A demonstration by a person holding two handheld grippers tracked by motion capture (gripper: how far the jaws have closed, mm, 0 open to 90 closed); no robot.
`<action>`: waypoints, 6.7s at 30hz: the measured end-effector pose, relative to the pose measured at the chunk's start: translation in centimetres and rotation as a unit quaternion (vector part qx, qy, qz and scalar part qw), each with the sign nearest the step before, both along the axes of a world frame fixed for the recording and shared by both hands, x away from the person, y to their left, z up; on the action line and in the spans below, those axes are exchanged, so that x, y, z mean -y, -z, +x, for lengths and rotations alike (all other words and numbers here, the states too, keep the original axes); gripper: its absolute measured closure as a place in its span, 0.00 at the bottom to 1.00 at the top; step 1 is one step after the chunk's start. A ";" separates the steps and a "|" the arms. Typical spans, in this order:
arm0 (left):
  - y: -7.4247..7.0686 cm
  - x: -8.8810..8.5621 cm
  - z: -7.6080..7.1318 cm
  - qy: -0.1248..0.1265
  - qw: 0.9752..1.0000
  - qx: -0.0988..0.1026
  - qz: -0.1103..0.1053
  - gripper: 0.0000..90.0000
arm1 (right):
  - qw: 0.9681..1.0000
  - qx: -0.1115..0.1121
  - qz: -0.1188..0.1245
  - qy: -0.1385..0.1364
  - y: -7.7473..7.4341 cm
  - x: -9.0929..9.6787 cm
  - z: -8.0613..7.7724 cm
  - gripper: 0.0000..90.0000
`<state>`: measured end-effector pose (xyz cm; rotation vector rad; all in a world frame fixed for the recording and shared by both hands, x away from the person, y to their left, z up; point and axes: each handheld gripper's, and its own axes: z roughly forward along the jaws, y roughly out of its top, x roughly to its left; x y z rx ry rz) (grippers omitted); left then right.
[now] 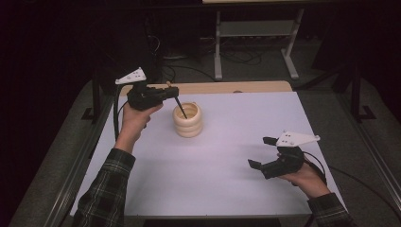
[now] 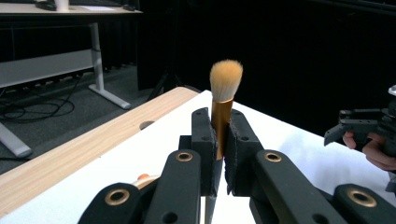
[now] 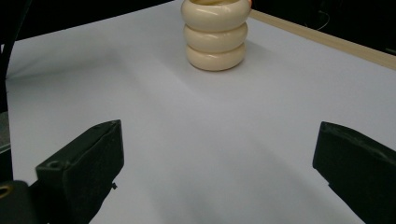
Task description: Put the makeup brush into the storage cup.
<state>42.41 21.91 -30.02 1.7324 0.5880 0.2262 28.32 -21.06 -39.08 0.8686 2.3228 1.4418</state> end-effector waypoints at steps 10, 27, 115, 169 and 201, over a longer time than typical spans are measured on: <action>0.1 -0.3 0.9 -0.017 1.000 0.005 0.006 0.93 | 1.000 -0.002 0.000 -0.001 0.0 0.1 0.0 0.01; 1.4 -0.1 1.7 -0.039 0.999 0.003 0.031 0.93 | 1.000 -0.007 0.000 -0.006 0.1 0.0 0.1 0.02; 2.8 0.6 0.1 -0.046 0.996 -0.019 0.074 0.00 | 1.000 -0.014 -0.004 -0.009 0.3 0.0 0.2 0.04; 6.2 -2.8 -12.3 -0.056 0.995 -0.017 0.079 0.00 | 1.000 -0.006 0.008 0.004 -0.1 0.7 0.1 0.03; 8.9 -4.0 -15.0 -0.032 0.995 -0.024 0.091 0.00 | 1.000 -0.006 0.002 0.004 0.0 0.6 0.0 0.03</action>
